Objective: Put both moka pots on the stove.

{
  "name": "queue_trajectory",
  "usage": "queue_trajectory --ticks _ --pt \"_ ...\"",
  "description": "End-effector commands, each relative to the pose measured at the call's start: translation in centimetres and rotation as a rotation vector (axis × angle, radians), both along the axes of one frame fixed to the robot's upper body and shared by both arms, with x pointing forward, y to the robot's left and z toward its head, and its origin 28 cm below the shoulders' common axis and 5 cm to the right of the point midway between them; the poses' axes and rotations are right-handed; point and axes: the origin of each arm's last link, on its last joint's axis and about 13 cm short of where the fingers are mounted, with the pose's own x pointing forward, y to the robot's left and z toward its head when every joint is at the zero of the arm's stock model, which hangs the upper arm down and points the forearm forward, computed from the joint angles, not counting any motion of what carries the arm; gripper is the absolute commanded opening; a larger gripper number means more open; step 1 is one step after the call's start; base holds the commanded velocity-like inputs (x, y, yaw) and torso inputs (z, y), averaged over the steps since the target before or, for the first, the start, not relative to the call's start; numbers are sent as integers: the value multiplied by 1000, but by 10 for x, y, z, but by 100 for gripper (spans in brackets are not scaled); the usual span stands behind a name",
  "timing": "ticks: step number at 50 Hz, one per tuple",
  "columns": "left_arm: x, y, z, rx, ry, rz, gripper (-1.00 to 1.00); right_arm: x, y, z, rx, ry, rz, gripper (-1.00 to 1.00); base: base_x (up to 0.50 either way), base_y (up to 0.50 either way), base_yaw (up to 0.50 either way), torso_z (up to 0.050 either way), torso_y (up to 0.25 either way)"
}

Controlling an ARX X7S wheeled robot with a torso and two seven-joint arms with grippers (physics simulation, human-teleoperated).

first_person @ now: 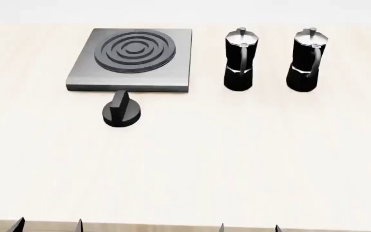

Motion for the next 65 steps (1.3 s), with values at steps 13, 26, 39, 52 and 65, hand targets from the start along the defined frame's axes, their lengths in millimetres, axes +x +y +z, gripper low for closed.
queue_trajectory --ticks 13,26,39,52,65 --pt "-1 -3 -2 21 4 -10 100 0 2 1 -1 -5 -4 100 0 0 0 0 0" --pt "-15 -3 34 12 -97 -16 100 -12 3 34 -11 -105 -1 100 0 0 0 0 0" --pt "-77 4 130 -63 -425 -28 100 -69 7 126 -29 -408 17 100 0 0 0 0 0" --pt "-76 2 128 -56 -424 -33 100 -70 7 127 -30 -425 7 100 30 0 0 0 0" --pt "-75 3 127 -54 -421 -30 100 -69 8 125 -31 -421 18 100 247 0 0 0 0"
